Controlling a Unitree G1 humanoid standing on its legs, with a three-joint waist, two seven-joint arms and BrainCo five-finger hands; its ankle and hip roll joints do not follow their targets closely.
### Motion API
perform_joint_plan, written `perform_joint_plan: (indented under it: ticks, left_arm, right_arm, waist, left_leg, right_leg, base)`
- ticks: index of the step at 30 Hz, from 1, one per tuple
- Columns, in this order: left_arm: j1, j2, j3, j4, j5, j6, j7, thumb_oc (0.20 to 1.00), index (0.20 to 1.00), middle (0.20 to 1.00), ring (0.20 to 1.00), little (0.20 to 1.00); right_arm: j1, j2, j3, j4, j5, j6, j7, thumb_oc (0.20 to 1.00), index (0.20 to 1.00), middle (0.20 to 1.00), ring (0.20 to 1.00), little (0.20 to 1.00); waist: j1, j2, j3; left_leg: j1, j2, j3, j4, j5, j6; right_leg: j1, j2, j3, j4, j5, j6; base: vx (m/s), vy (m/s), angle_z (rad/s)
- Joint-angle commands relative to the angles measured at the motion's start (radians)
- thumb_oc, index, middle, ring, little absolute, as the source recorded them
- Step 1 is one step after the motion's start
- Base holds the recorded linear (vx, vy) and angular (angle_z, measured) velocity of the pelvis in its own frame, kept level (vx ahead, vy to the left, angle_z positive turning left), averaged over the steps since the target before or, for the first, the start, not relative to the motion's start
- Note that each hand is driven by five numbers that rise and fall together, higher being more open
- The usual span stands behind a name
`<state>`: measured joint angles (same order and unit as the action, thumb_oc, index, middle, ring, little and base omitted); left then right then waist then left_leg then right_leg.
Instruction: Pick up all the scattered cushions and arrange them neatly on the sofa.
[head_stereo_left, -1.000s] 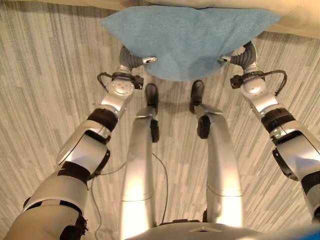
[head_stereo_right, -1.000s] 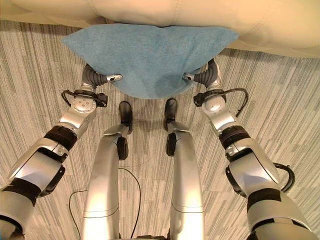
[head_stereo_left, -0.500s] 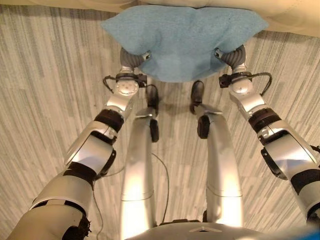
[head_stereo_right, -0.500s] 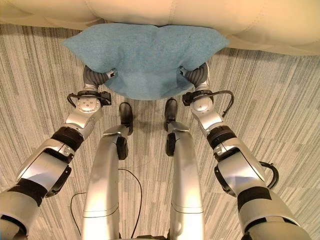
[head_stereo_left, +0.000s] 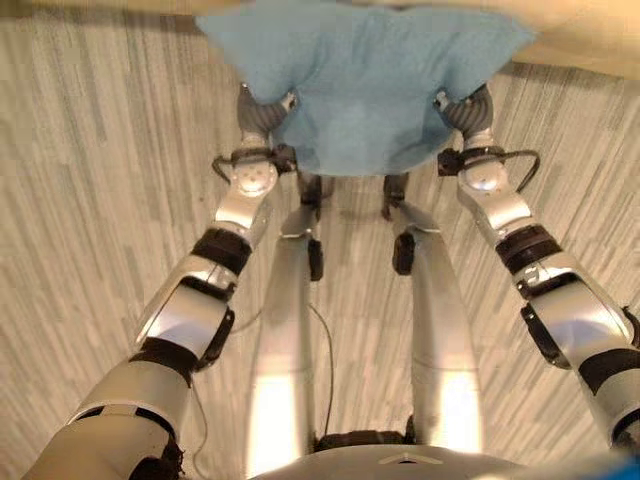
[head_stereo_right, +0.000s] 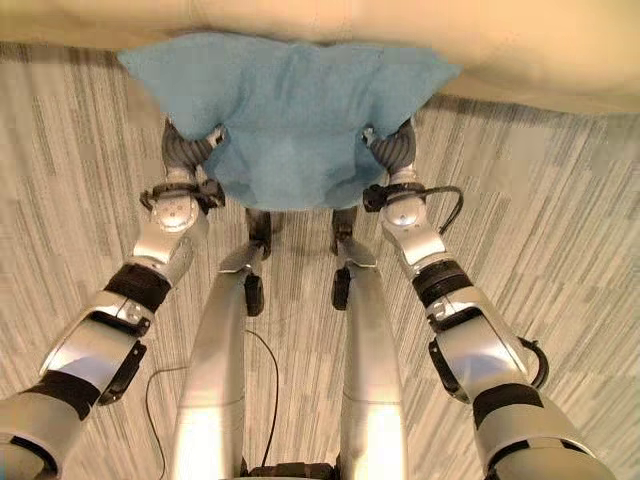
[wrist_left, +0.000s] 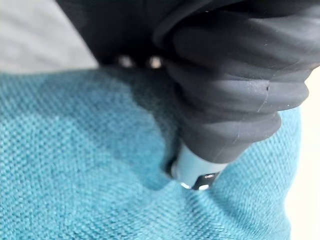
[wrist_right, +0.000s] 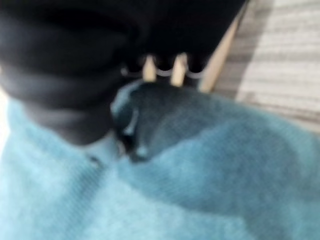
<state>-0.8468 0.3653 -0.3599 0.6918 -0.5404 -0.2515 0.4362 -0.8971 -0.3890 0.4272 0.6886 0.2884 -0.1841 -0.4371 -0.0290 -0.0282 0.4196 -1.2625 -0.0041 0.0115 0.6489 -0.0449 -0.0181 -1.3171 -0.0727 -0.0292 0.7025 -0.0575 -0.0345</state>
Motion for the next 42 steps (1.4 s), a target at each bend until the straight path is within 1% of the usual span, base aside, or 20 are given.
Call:
perform_joint_plan:
  ticks: [1,9,10,15,17,19,21,22,26,27,28,30,32,33,34,35,37,38,39,42]
  left_arm:
    - [0.032,-0.100,-0.061,-0.150,0.048,-0.127,-0.098,0.200,0.200,0.200,0.200,0.200]
    - [0.189,-0.084,-0.066,-0.247,0.143,-0.122,-0.138,0.200,0.200,0.200,0.200,0.200]
    - [0.229,-0.079,-0.062,-0.265,0.165,-0.121,-0.147,0.200,0.200,0.200,0.200,0.200]
    - [0.354,-0.086,-0.051,-0.291,0.171,-0.109,-0.183,0.200,0.200,0.200,0.200,0.200]
    - [0.382,-0.091,-0.048,-0.293,0.169,-0.104,-0.192,0.200,0.200,0.200,0.200,0.200]
    - [0.442,-0.083,-0.036,-0.302,0.171,-0.093,-0.209,0.200,0.200,0.200,0.200,0.200]
    - [0.487,-0.078,-0.024,-0.305,0.189,-0.081,-0.221,0.200,0.200,0.200,0.200,0.200]
    - [0.512,-0.080,-0.013,-0.301,0.189,-0.080,-0.226,0.200,0.200,0.200,0.200,0.200]
    - [0.549,-0.083,-0.011,-0.287,0.205,-0.071,-0.249,0.200,0.200,0.200,0.200,0.200]
    - [0.580,-0.089,-0.018,-0.283,0.225,-0.061,-0.262,0.200,0.200,0.200,0.200,0.200]
    - [0.582,-0.089,-0.019,-0.284,0.226,-0.061,-0.262,0.200,0.200,0.200,0.200,0.200]
    - [0.607,-0.106,-0.022,-0.283,0.209,-0.060,-0.279,0.200,0.200,0.200,0.200,0.200]
    - [0.607,-0.106,-0.022,-0.284,0.209,-0.060,-0.279,0.200,0.200,0.200,0.200,0.200]
    - [0.620,-0.115,-0.026,-0.276,0.205,-0.054,-0.286,0.200,0.200,0.200,0.200,0.200]
    - [0.630,-0.116,-0.028,-0.275,0.202,-0.044,-0.290,0.200,0.200,0.200,0.200,0.200]
    - [0.630,-0.116,-0.029,-0.275,0.202,-0.044,-0.290,0.200,0.200,0.200,0.200,0.200]
    - [0.638,-0.111,-0.024,-0.279,0.206,-0.035,-0.287,0.200,0.200,0.200,0.200,0.200]
    - [0.642,-0.108,-0.025,-0.286,0.207,-0.032,-0.285,0.200,0.200,0.200,0.200,0.200]
    - [0.639,-0.103,-0.017,-0.304,0.203,-0.031,-0.275,0.200,0.200,0.200,0.200,0.200]
    - [0.650,-0.099,-0.008,-0.309,0.200,-0.032,-0.276,0.200,0.200,0.200,0.200,0.200]
  right_arm:
    - [-0.012,0.086,0.019,-0.185,-0.069,-0.134,0.043,0.200,0.200,0.200,0.200,0.200]
    - [0.212,0.084,-0.026,-0.239,-0.097,-0.128,0.093,0.200,0.200,0.200,0.200,0.200]
    - [0.264,0.084,-0.033,-0.240,-0.108,-0.127,0.105,0.200,0.200,0.200,0.200,0.200]
    - [0.397,0.103,-0.040,-0.251,-0.112,-0.113,0.152,0.200,0.200,0.200,0.200,0.200]
    - [0.423,0.110,-0.044,-0.256,-0.115,-0.111,0.162,0.200,0.200,0.200,0.200,0.200]
    - [0.468,0.113,-0.060,-0.259,-0.120,-0.102,0.179,0.200,0.200,0.200,0.200,0.200]
    - [0.496,0.109,-0.076,-0.286,-0.132,-0.096,0.190,0.200,0.200,0.200,0.200,0.200]
    - [0.515,0.101,-0.086,-0.287,-0.138,-0.093,0.195,0.200,0.200,0.200,0.200,0.200]
    - [0.574,0.080,-0.112,-0.295,-0.139,-0.084,0.220,0.200,0.200,0.200,0.200,0.200]
    - [0.623,0.072,-0.133,-0.309,-0.138,-0.083,0.229,0.200,0.200,0.200,0.200,0.200]
    - [0.625,0.071,-0.133,-0.310,-0.138,-0.082,0.229,0.200,0.200,0.200,0.200,0.200]
    - [0.676,0.042,-0.156,-0.331,-0.147,-0.075,0.233,0.200,0.200,0.200,0.200,0.200]
    - [0.676,0.042,-0.156,-0.331,-0.147,-0.075,0.233,0.200,0.200,0.200,0.200,0.200]
    - [0.686,0.025,-0.155,-0.340,-0.152,-0.070,0.232,0.200,0.200,0.200,0.200,0.200]
    - [0.693,0.020,-0.160,-0.343,-0.149,-0.064,0.234,0.200,0.200,0.200,0.200,0.200]
    - [0.694,0.020,-0.160,-0.343,-0.149,-0.064,0.234,0.200,0.200,0.200,0.200,0.200]
    - [0.698,0.022,-0.167,-0.342,-0.150,-0.064,0.229,0.200,0.200,0.200,0.200,0.200]
    - [0.701,0.023,-0.169,-0.341,-0.150,-0.062,0.226,0.200,0.200,0.200,0.200,0.200]
    - [0.692,0.028,-0.168,-0.338,-0.145,-0.058,0.220,0.200,0.200,0.200,0.200,0.200]
    - [0.686,0.030,-0.170,-0.330,-0.149,-0.052,0.214,0.200,0.200,0.200,0.200,0.200]
  waist:
    - [-0.008,0.028,-0.165]
    - [-0.007,0.004,-0.191]
    - [-0.008,-0.002,-0.194]
    - [-0.002,-0.019,-0.202]
    - [0.000,-0.017,-0.209]
    - [0.001,-0.012,-0.220]
    - [0.001,-0.005,-0.232]
    - [-0.005,-0.010,-0.251]
    - [-0.021,-0.026,-0.300]
    - [-0.028,-0.032,-0.322]
    - [-0.028,-0.032,-0.321]
    - [-0.041,-0.033,-0.340]
    - [-0.042,-0.032,-0.340]
    - [-0.042,-0.042,-0.340]
    - [-0.036,-0.056,-0.343]
    - [-0.035,-0.055,-0.344]
    - [-0.022,-0.069,-0.351]
    - [-0.015,-0.070,-0.351]
    - [0.003,-0.064,-0.346]
    - [0.015,-0.057,-0.353]
  left_leg:
    - [0.035,-0.036,-0.053,-0.072,-0.054,-0.007]
    - [0.398,-0.043,-0.079,-0.244,-0.051,-0.011]
    - [0.482,-0.048,-0.078,-0.285,-0.021,-0.007]
    - [0.727,-0.051,-0.067,-0.355,-0.039,0.005]
    - [0.774,-0.053,-0.067,-0.375,-0.041,0.009]
    - [0.886,-0.050,-0.062,-0.425,-0.044,0.019]
    - [0.979,-0.045,-0.050,-0.459,-0.050,0.022]
    - [1.020,-0.058,-0.048,-0.476,-0.049,0.022]
    - [1.157,-0.087,-0.072,-0.536,-0.063,0.018]
    - [1.202,-0.096,-0.074,-0.539,-0.077,0.011]
    - [1.204,-0.095,-0.075,-0.540,-0.077,0.011]
    - [1.182,-0.076,-0.046,-0.454,-0.047,-0.049]
    - [1.178,-0.075,-0.048,-0.448,-0.050,-0.049]
    - [1.137,-0.052,-0.004,-0.326,-0.045,-0.062]
    - [1.087,-0.026,0.036,-0.300,-0.075,-0.037]
    - [1.086,-0.025,0.037,-0.297,-0.078,-0.037]
    - [1.049,-0.020,0.032,-0.349,-0.086,-0.020]
    - [1.036,-0.022,0.018,-0.384,-0.066,-0.020]
    - [0.994,-0.022,-0.023,-0.451,0.001,-0.036]
    - [0.998,-0.008,-0.026,-0.512,0.027,-0.040]
  right_leg:
    - [0.106,0.003,-0.048,-0.030,-0.094,0.081]
    - [0.453,-0.028,-0.080,-0.223,-0.057,0.106]
    - [0.532,-0.033,-0.085,-0.269,-0.018,0.110]
    - [0.769,-0.037,-0.079,-0.349,0.002,0.132]
    - [0.805,-0.038,-0.075,-0.352,0.009,0.140]
    - [0.855,-0.021,-0.051,-0.309,0.046,0.156]
    - [0.897,0.021,-0.027,-0.271,0.020,0.159]
    - [0.934,0.060,0.004,-0.341,0.007,0.145]
    - [1.033,0.097,0.014,-0.542,0.030,0.136]
    - [1.103,0.097,0.024,-0.585,0.037,0.119]
    - [1.106,0.097,0.024,-0.586,0.037,0.119]
    - [1.167,0.083,-0.004,-0.608,0.034,0.104]
    - [1.167,0.084,-0.005,-0.609,0.034,0.104]
    - [1.198,0.072,-0.021,-0.617,0.027,0.091]
    - [1.216,0.057,-0.023,-0.623,0.015,0.085]
    - [1.216,0.058,-0.022,-0.622,0.014,0.085]
    - [1.229,0.057,-0.017,-0.634,0.009,0.087]
    - [1.240,0.060,-0.015,-0.641,0.008,0.088]
    - [1.265,0.076,0.003,-0.650,-0.003,0.086]
    - [1.303,0.087,0.026,-0.653,-0.026,0.081]
  base:
    - [-0.03,0.013,0.08]
    - [-0.01,0.050,0.09]
    - [-0.01,0.118,0.07]
    - [0.13,0.121,0.00]
    - [0.16,0.105,-0.12]
    - [0.26,0.180,-0.12]
    - [0.24,0.136,-0.29]
    - [0.27,0.024,-0.35]
    - [0.38,-0.067,-0.08]
    - [0.31,-0.070,0.40]
    - [0.39,-0.100,0.46]
    - [0.22,-0.087,0.30]
    - [0.06,-0.042,0.47]
    - [0.16,-0.092,0.29]
    - [0.16,-0.090,0.10]
    - [0.13,-0.053,0.19]
    - [0.14,-0.030,0.17]
    - [0.22,0.017,0.02]
    - [0.21,0.051,0.02]
    - [0.24,0.109,-0.32]
